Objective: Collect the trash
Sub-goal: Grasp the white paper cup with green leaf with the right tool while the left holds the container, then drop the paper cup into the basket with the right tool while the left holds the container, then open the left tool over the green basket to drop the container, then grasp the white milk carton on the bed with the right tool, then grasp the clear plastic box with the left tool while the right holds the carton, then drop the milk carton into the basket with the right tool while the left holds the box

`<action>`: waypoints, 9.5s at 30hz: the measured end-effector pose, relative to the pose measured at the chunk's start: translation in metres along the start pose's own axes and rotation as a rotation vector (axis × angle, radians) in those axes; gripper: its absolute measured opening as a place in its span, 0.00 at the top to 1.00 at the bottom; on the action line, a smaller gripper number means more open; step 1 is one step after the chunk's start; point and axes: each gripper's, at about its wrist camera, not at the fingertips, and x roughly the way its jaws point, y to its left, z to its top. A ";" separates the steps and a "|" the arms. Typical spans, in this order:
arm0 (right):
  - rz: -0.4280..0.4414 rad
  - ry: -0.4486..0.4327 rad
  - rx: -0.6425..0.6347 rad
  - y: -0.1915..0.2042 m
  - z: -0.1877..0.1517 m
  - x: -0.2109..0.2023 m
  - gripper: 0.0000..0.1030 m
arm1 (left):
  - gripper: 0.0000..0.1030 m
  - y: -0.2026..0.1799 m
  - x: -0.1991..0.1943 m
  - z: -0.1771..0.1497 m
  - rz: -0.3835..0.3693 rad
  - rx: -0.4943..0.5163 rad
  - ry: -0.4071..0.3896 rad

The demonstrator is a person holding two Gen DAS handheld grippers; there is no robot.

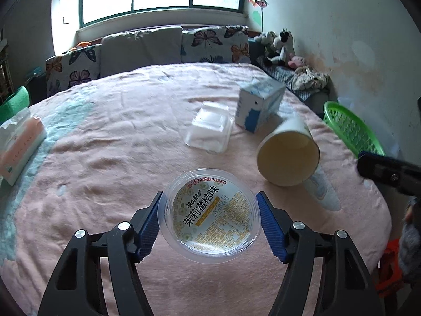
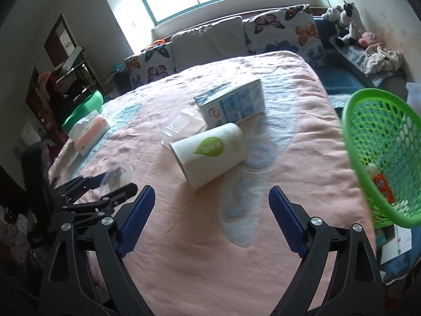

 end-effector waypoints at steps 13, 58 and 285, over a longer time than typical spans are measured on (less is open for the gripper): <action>0.098 0.139 0.314 -0.009 0.048 0.050 0.15 | 0.35 0.035 -0.022 0.004 -0.044 -0.052 -0.066; -0.042 -0.027 0.381 -0.131 0.039 -0.053 0.34 | 0.35 -0.028 -0.008 0.042 -0.190 -0.081 -0.037; -0.430 0.152 0.283 -0.298 0.024 -0.005 0.44 | 0.51 -0.175 0.083 0.113 -0.265 0.102 0.080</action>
